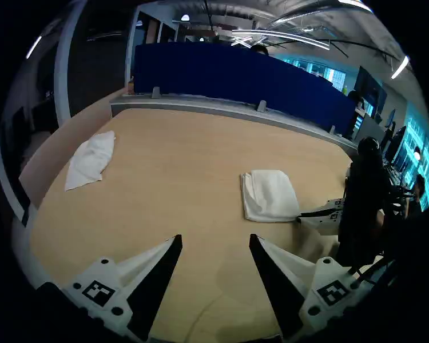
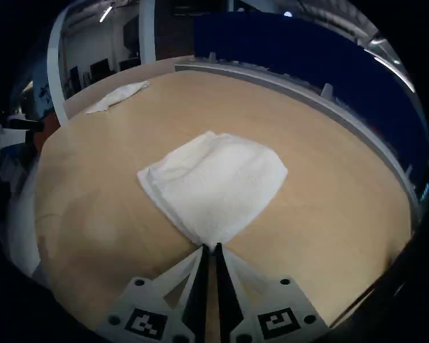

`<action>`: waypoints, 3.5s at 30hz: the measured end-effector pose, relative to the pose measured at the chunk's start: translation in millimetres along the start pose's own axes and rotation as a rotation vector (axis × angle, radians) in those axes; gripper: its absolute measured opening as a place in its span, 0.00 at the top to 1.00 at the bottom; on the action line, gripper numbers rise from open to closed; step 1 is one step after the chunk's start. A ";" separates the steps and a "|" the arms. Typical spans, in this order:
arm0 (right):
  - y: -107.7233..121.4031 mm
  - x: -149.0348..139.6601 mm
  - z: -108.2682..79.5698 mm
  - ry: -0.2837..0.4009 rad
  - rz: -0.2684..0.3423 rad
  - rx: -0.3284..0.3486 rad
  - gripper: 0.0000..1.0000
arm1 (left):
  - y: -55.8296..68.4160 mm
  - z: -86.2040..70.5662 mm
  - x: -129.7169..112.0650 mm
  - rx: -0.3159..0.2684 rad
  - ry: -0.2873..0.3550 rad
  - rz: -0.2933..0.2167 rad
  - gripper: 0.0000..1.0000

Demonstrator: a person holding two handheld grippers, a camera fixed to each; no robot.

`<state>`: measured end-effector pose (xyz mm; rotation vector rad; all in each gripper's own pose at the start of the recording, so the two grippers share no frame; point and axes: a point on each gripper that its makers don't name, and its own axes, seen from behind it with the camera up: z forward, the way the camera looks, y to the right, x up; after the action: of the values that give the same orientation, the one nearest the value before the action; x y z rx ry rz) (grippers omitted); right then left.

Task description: Fold towel

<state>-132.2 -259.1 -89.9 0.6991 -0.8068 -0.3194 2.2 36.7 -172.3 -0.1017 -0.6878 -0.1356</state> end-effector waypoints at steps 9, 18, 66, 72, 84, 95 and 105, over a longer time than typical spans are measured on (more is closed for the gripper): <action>6.1 28.6 -15.5 0.050 -0.025 -0.010 0.94 | 3.1 -0.4 5.0 -0.006 0.007 0.001 0.13; 24.8 105.9 -53.7 0.181 -0.063 -0.040 0.94 | 8.9 -0.6 17.4 -0.017 0.038 -0.003 0.13; 219.8 129.4 -245.2 0.298 0.066 -0.278 0.94 | 83.6 16.3 50.3 -0.131 0.083 0.046 0.13; 269.9 126.0 -267.1 0.298 0.077 -0.322 0.94 | 90.2 21.0 50.0 -0.130 0.075 0.056 0.13; 361.7 117.9 -292.7 0.280 0.099 -0.412 0.94 | 100.3 26.9 50.8 -0.121 0.060 0.055 0.13; 420.5 123.0 -317.1 0.286 0.129 -0.464 0.94 | 104.4 29.8 53.9 -0.108 0.055 0.058 0.13; 441.2 112.9 -314.1 0.258 0.136 -0.468 0.94 | 110.4 31.2 54.6 -0.102 0.050 0.062 0.13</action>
<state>179.6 147.5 118.8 0.2371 -0.5035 -0.2743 41.9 144.9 -118.8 -0.2170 -0.6272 -0.1134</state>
